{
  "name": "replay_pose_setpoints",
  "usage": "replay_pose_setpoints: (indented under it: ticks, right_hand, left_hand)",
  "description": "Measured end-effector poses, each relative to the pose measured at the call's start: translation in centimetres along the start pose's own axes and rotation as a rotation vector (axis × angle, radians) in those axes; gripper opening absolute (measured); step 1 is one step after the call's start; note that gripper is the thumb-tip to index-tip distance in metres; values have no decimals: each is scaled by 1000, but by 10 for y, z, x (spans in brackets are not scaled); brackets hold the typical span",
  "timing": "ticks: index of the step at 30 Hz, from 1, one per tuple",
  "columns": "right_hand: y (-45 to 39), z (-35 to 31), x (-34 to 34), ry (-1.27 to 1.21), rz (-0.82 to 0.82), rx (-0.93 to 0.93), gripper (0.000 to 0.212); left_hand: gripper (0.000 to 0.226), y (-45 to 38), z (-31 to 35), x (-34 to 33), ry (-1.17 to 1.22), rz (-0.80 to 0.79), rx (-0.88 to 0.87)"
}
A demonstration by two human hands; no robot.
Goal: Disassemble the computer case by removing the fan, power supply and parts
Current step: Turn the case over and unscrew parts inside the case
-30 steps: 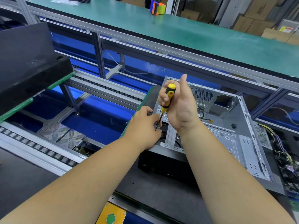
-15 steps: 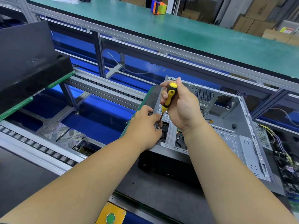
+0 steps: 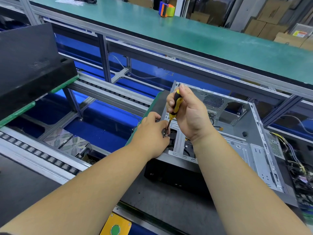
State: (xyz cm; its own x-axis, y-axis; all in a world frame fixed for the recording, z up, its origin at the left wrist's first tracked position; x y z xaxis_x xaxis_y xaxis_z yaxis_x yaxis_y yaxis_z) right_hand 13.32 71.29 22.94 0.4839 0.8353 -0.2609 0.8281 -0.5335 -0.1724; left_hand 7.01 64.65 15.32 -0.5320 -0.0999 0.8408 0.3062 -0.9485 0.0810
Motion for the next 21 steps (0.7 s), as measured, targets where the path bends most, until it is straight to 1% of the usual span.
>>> replay_pose_setpoints:
  ticks: [7,9,13,18,20,21]
  right_hand:
    - [2,-2,8,30,39,-51,22]
    - [1,-2,9,26,56,-50,27]
    - [-1,1,8,-66,80,-38,42]
    - [-3,6,4,-123,85,12,51]
    - [-4,6,1,-126,58,21,49]
    - [-4,6,0,-116,43,22,43]
  left_hand:
    - [23,-1,0,-1,8,1,-2]
    - [25,0,0,-1,10,6,-1]
    - [28,0,0,0,4,12,-11]
    - [30,0,0,-1,-3,6,-7]
    - [28,0,0,0,-3,10,-1]
    - [26,0,0,0,-3,11,1]
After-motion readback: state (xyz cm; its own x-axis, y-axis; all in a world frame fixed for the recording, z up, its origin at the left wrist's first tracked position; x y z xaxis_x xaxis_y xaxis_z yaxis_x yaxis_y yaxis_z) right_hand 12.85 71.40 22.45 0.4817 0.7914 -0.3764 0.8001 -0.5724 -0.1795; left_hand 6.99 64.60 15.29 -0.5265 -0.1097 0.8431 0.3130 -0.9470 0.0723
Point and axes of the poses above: each hand's wrist, its own y-axis away from the middle knuckle, its own x-axis out of the back of the hand, z = x × y, the point moved 9 cm from there along -y, towards the middle knuckle, and after that the axes turned 12 degrees about -z, right-handed, at the moved point
